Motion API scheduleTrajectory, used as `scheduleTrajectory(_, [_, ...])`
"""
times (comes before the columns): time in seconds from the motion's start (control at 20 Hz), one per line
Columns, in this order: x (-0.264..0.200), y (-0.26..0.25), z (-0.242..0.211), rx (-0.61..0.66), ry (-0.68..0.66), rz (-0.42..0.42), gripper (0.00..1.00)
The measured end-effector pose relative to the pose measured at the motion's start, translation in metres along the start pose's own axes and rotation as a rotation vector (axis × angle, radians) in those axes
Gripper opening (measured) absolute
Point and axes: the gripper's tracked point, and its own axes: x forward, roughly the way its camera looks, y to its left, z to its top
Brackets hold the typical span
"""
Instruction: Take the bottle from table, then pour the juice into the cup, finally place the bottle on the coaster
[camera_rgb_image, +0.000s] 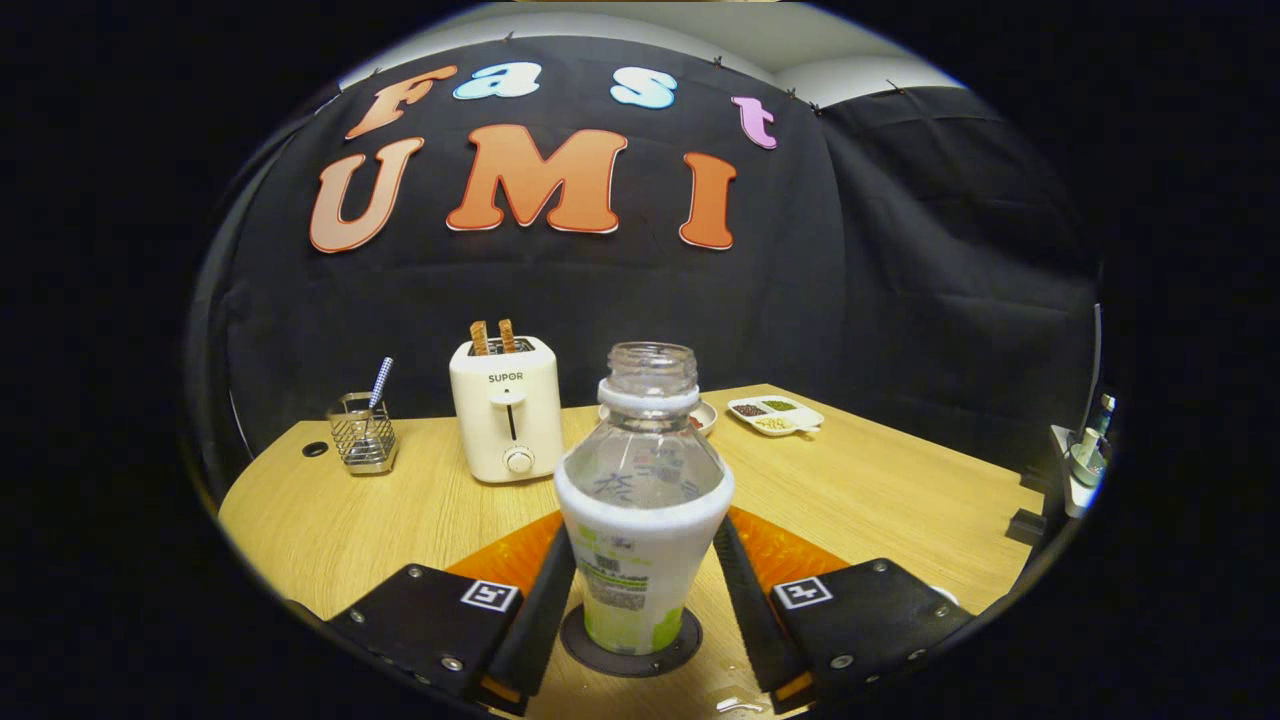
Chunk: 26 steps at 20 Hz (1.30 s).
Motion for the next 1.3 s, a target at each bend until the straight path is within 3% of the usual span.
scheduleTrajectory(0.1, [-0.007, 0.0, 0.009, 0.014, -0.015, 0.019, 0.92])
scheduleTrajectory(0.2, [-0.016, -0.002, 0.02, 0.021, -0.036, 0.034, 0.97])
scheduleTrajectory(0.35, [-0.04, -0.001, 0.049, 0.013, -0.064, 0.064, 0.97])
scheduleTrajectory(0.55, [-0.099, 0.02, 0.098, 0.024, -0.087, 0.171, 0.97])
scheduleTrajectory(0.9, [-0.217, 0.062, 0.172, -0.123, -0.187, 0.284, 0.97])
scheduleTrajectory(1.2, [-0.313, 0.134, 0.188, 0.025, -0.253, 0.552, 0.97])
scheduleTrajectory(1.3, [-0.331, 0.134, 0.181, 0.059, -0.251, 0.585, 0.98])
